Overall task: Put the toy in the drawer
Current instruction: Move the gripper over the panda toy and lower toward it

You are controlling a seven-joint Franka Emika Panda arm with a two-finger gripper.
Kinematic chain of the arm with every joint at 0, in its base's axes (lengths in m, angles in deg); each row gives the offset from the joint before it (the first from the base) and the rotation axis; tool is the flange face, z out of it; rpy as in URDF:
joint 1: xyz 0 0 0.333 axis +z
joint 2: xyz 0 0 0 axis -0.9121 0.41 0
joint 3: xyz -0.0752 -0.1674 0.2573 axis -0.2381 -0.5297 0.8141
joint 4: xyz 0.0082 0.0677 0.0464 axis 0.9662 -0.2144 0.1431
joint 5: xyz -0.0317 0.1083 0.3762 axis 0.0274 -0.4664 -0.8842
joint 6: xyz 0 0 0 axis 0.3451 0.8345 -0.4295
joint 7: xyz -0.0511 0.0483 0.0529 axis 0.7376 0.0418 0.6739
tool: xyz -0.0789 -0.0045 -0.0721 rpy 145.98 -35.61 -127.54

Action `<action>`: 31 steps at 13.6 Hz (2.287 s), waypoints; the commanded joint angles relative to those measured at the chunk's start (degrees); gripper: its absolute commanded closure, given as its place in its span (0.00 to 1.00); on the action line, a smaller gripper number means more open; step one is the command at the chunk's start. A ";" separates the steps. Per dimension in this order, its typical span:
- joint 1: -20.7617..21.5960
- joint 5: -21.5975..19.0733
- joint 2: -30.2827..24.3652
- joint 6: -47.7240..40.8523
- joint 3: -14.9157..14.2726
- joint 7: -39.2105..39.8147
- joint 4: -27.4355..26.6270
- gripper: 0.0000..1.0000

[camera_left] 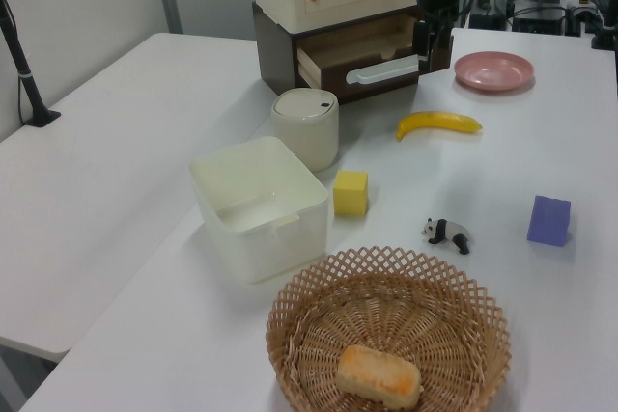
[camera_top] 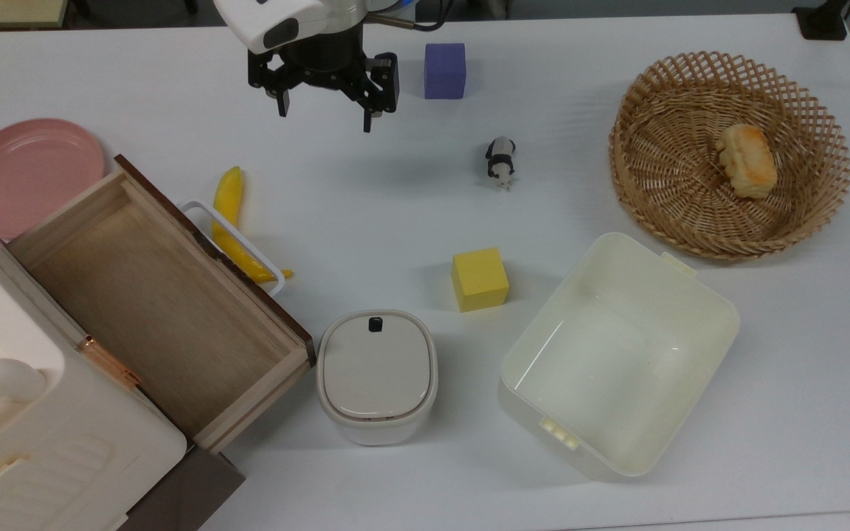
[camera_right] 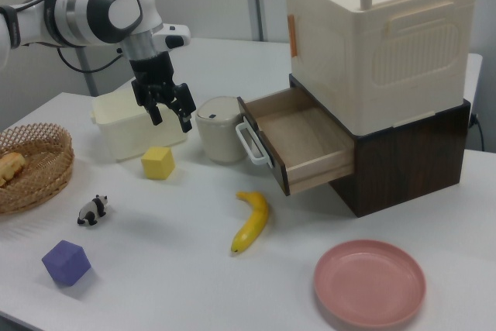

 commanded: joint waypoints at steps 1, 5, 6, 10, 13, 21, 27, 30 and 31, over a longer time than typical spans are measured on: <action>1.24 0.47 0.52 -1.81 -1.04 0.82 1.34 0.00; 1.50 0.30 0.61 -2.24 -0.95 1.16 1.17 0.00; 1.50 0.30 0.61 -2.25 -0.95 1.16 0.91 0.00; 2.56 -0.23 0.61 -2.51 -0.86 1.08 -0.24 0.00; 3.17 -0.58 0.61 -2.60 -0.78 0.99 -1.81 0.00; 6.16 -5.50 1.22 -2.07 -0.43 -0.07 -8.92 0.00; 13.71 -6.73 4.47 0.20 -0.34 -6.56 -11.93 0.02; 16.70 -6.82 7.01 6.96 -0.34 -11.56 -12.72 0.07; 17.49 -6.82 8.50 8.46 -0.34 -12.54 -12.63 0.09</action>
